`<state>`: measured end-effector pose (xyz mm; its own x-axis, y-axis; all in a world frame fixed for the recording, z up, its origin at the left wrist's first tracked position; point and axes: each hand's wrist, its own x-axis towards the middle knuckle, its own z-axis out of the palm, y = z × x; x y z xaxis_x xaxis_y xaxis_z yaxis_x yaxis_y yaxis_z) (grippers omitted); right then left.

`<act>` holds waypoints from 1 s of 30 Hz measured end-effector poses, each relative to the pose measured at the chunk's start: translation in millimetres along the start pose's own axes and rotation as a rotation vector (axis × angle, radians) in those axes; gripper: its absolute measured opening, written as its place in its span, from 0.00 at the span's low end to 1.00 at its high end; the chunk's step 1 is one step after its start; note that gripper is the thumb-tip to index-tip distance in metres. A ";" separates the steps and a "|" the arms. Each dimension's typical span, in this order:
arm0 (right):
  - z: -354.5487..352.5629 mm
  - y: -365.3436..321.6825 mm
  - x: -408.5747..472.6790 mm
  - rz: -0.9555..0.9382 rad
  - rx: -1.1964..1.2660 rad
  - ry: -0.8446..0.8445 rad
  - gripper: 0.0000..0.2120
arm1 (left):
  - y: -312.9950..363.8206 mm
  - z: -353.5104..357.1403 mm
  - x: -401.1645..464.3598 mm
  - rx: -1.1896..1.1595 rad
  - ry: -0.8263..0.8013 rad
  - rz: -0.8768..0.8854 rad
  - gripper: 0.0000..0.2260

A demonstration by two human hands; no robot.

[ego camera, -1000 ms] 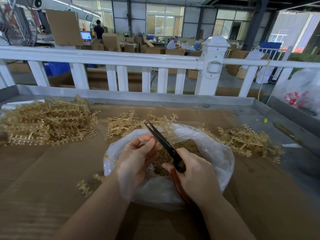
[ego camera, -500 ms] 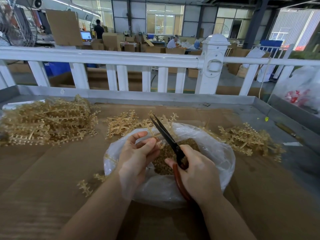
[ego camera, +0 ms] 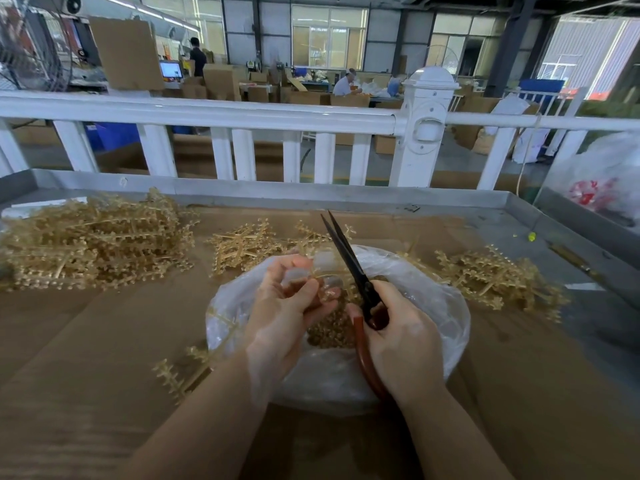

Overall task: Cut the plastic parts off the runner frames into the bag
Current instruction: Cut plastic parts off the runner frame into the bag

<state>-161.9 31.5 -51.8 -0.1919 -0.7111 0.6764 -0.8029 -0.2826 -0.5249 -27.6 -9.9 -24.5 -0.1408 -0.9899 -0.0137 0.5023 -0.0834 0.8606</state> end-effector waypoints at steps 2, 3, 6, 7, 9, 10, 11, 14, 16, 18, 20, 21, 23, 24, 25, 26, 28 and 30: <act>0.0 1.6 -0.3 0.016 0.026 0.003 0.08 | -0.5 1.8 -1.7 0.005 -0.020 -0.047 0.14; 0.0 2.3 -0.4 0.018 0.034 -0.001 0.08 | -0.3 2.4 -2.0 -0.001 -0.028 -0.072 0.14; 0.2 2.8 -0.3 0.012 0.027 -0.009 0.09 | 1.8 1.9 -1.5 0.017 -0.036 -0.110 0.10; 0.4 2.6 -0.1 0.011 0.026 -0.009 0.09 | 2.6 1.7 -1.4 0.021 -0.034 -0.110 0.10; 0.3 2.5 0.2 0.013 0.038 -0.001 0.09 | 3.1 1.7 -1.6 -0.003 -0.022 -0.113 0.10; 0.2 2.9 0.4 0.014 0.048 0.008 0.09 | 2.9 2.0 -1.8 -0.020 -0.016 -0.120 0.10; -0.2 3.5 0.6 0.016 0.060 0.016 0.10 | 2.8 2.1 -2.2 -0.029 -0.012 -0.127 0.10; -0.7 5.8 1.2 0.036 0.125 0.015 0.11 | 0.5 1.8 -2.2 0.019 -0.005 -0.116 0.09; -0.6 7.0 2.0 0.051 0.180 -0.001 0.11 | -1.2 1.7 -2.5 0.104 -0.002 -0.075 0.10; -0.3 8.2 2.7 0.062 0.222 -0.018 0.11 | -3.0 2.4 -2.5 0.198 -0.009 -0.032 0.11; -0.3 9.6 3.3 0.073 0.266 -0.041 0.13 | -4.1 3.9 -2.7 0.258 -0.028 0.005 0.12; -0.6 10.0 3.6 0.076 0.285 -0.055 0.14 | -4.5 4.4 -2.9 0.278 -0.041 0.023 0.13; -1.6 9.7 4.1 0.071 0.311 -0.078 0.17 | -5.7 4.8 -3.1 0.303 -0.063 0.053 0.14; -2.0 9.2 4.2 0.070 0.322 -0.086 0.19 | -6.5 4.4 -2.8 0.310 -0.066 0.061 0.14; -2.0 9.2 4.4 0.072 0.336 -0.092 0.20 | -7.2 3.7 -2.6 0.317 -0.067 0.064 0.14; -1.7 9.7 4.5 0.073 0.352 -0.098 0.19 | -7.8 2.7 -2.4 0.315 -0.070 0.061 0.14; -0.9 10.3 4.2 0.074 0.379 -0.113 0.17 | -8.2 0.3 -1.3 0.256 -0.091 0.026 0.11; -0.6 10.0 4.3 0.069 0.388 -0.121 0.17 | -7.6 -1.9 -0.3 0.180 -0.149 -0.021 0.13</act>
<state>-171.0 26.0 -53.8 -0.1518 -0.8009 0.5792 -0.5135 -0.4368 -0.7386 -29.8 -9.2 -32.0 -0.2805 -0.9594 0.0313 0.3400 -0.0688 0.9379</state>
